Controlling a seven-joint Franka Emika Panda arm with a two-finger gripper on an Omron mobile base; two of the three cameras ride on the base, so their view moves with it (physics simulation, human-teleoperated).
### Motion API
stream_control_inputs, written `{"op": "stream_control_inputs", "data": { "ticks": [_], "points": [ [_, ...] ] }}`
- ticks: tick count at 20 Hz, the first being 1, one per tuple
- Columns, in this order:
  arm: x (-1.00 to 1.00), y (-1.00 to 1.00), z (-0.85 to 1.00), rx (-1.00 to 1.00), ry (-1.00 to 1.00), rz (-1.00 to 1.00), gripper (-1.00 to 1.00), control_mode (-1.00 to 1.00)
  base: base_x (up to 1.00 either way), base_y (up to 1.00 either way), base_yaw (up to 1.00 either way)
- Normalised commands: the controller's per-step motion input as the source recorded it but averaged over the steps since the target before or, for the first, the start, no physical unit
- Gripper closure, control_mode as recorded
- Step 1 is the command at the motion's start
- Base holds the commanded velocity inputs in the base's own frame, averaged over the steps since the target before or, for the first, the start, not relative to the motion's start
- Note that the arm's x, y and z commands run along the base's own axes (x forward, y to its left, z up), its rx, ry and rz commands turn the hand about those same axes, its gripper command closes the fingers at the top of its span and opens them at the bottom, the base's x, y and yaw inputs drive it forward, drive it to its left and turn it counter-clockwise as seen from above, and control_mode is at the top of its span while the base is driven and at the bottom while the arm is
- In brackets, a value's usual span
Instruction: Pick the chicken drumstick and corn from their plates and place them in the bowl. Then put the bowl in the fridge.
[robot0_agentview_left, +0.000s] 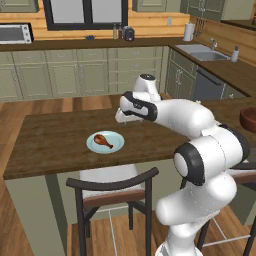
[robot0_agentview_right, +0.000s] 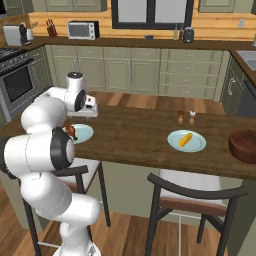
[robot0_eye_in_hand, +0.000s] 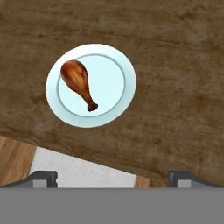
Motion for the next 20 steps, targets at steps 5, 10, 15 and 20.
{"op": "stream_control_inputs", "data": {
  "ticks": [5, 10, 15, 20],
  "points": [
    [0.21, 0.18, -0.33, 0.0, 0.0, 0.01, -1.0, -1.0, 0.0, 0.0, 0.0],
    [0.26, 0.23, -0.3, 0.0, 0.0, 0.02, -1.0, -1.0, 0.0, 0.0, 0.0],
    [0.21, 0.23, -0.27, 0.0, 0.0, 0.02, -1.0, -1.0, 0.0, 0.0, 0.0],
    [0.24, 0.29, -0.32, 0.0, 0.01, 0.02, -1.0, -1.0, 0.0, 0.0, 0.0]
  ]
}}
